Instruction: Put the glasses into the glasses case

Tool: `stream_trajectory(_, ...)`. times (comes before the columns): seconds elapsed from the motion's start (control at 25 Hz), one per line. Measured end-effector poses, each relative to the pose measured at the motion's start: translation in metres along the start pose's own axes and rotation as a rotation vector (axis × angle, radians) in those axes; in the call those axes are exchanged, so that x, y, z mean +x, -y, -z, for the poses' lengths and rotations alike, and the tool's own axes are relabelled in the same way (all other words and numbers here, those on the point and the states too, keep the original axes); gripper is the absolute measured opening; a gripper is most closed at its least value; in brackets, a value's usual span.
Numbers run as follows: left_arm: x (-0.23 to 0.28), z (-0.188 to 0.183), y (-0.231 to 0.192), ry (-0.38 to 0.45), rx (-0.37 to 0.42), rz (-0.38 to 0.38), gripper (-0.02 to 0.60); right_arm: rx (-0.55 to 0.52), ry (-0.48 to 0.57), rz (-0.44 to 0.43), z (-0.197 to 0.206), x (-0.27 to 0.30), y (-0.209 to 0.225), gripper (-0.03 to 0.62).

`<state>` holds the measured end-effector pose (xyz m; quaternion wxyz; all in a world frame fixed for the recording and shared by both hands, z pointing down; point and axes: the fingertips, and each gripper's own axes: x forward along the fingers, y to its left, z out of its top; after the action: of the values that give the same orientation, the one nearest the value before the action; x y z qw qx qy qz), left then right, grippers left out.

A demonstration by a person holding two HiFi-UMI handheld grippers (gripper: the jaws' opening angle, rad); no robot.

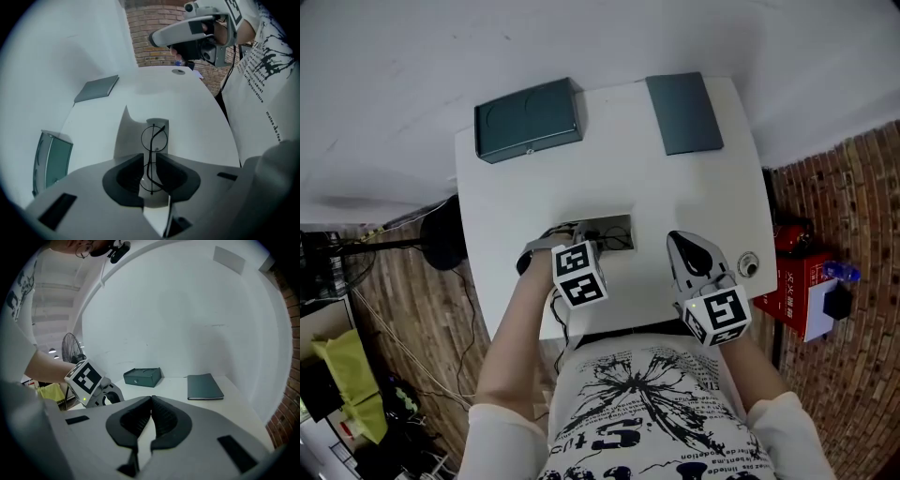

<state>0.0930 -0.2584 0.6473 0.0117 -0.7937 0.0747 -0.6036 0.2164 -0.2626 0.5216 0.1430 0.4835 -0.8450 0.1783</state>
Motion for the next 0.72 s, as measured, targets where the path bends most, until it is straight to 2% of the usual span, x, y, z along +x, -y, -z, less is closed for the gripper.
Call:
stream_trajectory(0.12,-0.012,-0.005,-0.003,0.033,-0.020,-0.024,0.092,-0.010,0.009,-0.005,-0.005,0.000,-0.002,0.015)
stream_trajectory(0.24,-0.029,-0.013,-0.008,0.100,-0.083,-0.080,0.086,-0.022,0.028,-0.012,-0.014,-0.003,-0.006,0.015)
stream_trajectory(0.36,-0.054,-0.024,-0.019,0.196,-0.180,-0.162,0.047,-0.038,0.045,-0.019,-0.023,-0.005,-0.011,0.015)
stream_trajectory(0.72,-0.134,-0.042,-0.036,0.479,-0.400,-0.290,0.014,-0.071,0.108,-0.055,-0.053,-0.015,-0.031,0.015)
